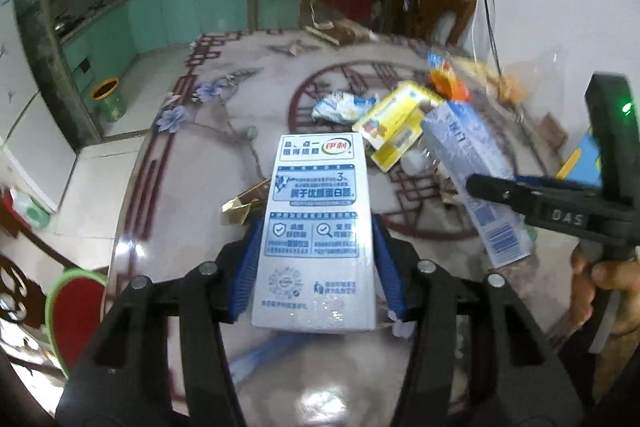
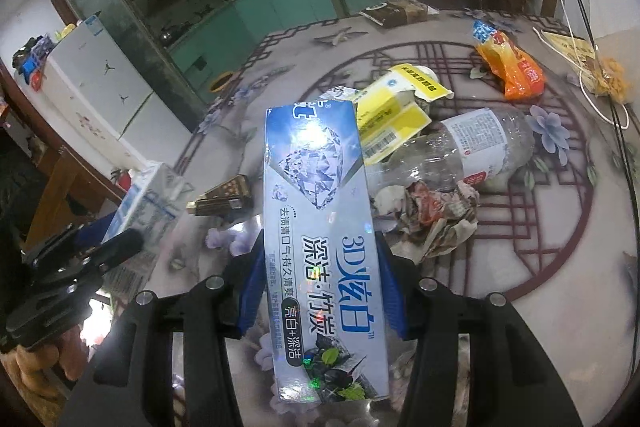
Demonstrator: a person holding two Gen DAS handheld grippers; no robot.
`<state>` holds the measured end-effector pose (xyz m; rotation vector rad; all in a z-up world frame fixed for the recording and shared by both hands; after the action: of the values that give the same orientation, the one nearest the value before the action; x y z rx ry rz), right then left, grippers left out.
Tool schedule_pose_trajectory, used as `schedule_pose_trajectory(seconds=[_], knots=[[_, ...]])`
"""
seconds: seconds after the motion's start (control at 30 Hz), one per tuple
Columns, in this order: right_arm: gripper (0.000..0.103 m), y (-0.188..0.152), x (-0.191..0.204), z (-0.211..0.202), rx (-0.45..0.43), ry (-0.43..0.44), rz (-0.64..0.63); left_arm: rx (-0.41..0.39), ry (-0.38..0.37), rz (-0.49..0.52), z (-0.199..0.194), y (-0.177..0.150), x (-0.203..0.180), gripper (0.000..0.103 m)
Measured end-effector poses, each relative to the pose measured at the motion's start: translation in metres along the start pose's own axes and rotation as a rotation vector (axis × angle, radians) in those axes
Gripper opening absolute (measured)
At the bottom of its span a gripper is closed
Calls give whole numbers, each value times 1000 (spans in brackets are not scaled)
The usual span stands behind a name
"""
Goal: Collect trash
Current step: 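Lift the milk carton and toothpaste box and carry them toward the bucket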
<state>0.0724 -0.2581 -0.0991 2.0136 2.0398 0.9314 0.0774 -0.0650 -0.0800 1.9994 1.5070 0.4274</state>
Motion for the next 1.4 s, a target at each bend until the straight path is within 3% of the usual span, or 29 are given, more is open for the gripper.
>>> schedule_pose_trajectory(seconds=[0.27,0.47,0.83,1.4], knots=[[48,-4,21,-44,-166,-4,39,-49,50,20,-17,-11,13,51],[48,-13,41,-55,-213,-3,41,-80,50,23,-32,-12,21,51],[48,-31,73,-42,-192,25,53,-125,74,8,-54,-16,40,51],[48,-34,134,-23,-150,36,-34,-174,110,-64,-88,-29,90,51]])
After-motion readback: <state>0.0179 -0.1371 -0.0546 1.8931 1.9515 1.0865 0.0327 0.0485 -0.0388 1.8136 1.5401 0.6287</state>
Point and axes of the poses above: each gripper's, at about its wrist camera, not at the fingertips, and z roughly the way its jaws point, x to its left, y to its top, the point moved 7 cm from there along z, roughly the way its jaws point, and after that the axes turned 3 degrees about x, right-handed, at the moved point
